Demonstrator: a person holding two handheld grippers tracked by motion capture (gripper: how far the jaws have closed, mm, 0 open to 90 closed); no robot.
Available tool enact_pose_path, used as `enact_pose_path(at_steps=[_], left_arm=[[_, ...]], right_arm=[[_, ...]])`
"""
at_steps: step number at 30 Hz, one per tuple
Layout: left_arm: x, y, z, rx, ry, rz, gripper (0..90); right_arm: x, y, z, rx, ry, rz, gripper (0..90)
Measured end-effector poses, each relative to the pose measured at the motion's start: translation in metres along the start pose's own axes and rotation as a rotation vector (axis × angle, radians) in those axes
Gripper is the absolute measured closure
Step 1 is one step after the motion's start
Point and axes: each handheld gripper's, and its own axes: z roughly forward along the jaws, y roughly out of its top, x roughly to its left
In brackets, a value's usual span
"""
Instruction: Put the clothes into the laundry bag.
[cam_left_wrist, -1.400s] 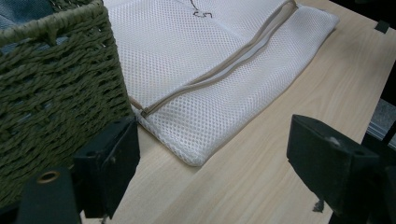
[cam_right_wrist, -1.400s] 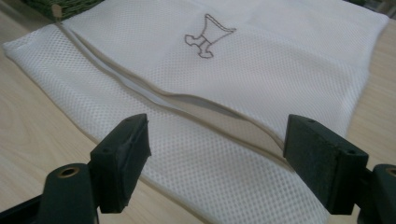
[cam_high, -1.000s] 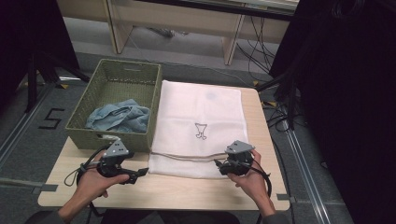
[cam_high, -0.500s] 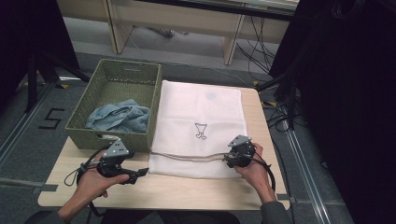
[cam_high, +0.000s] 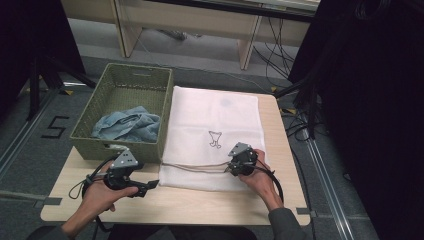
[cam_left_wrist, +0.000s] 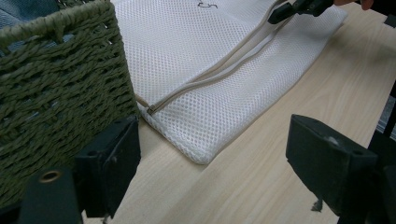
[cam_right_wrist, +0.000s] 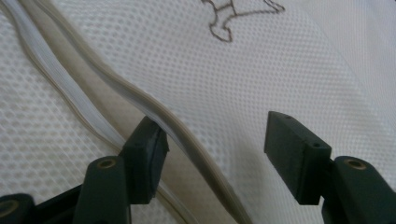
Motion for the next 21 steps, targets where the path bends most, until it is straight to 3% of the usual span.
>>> enact_pose_path(at_steps=[7,10,11,16,21], left_arm=[[0.000,0.000,0.000,0.001,-0.004,0.008,17.5],[-0.001,0.000,0.001,0.000,-0.005,-0.003,17.5],[-0.001,0.000,0.001,0.000,-0.006,-0.002,17.5],[0.000,0.001,0.000,0.004,-0.007,0.015,18.0],[0.000,0.001,-0.001,-0.002,-0.001,0.019,18.2]], right_arm=[[0.010,0.013,0.004,-0.044,0.045,0.004,45.9],[0.013,0.019,0.009,-0.051,0.062,0.035,52.2],[0.013,0.020,0.010,-0.050,0.072,0.024,54.1],[0.013,0.026,0.014,-0.082,0.089,0.060,68.6],[0.013,0.029,0.012,-0.104,0.082,0.045,78.0]])
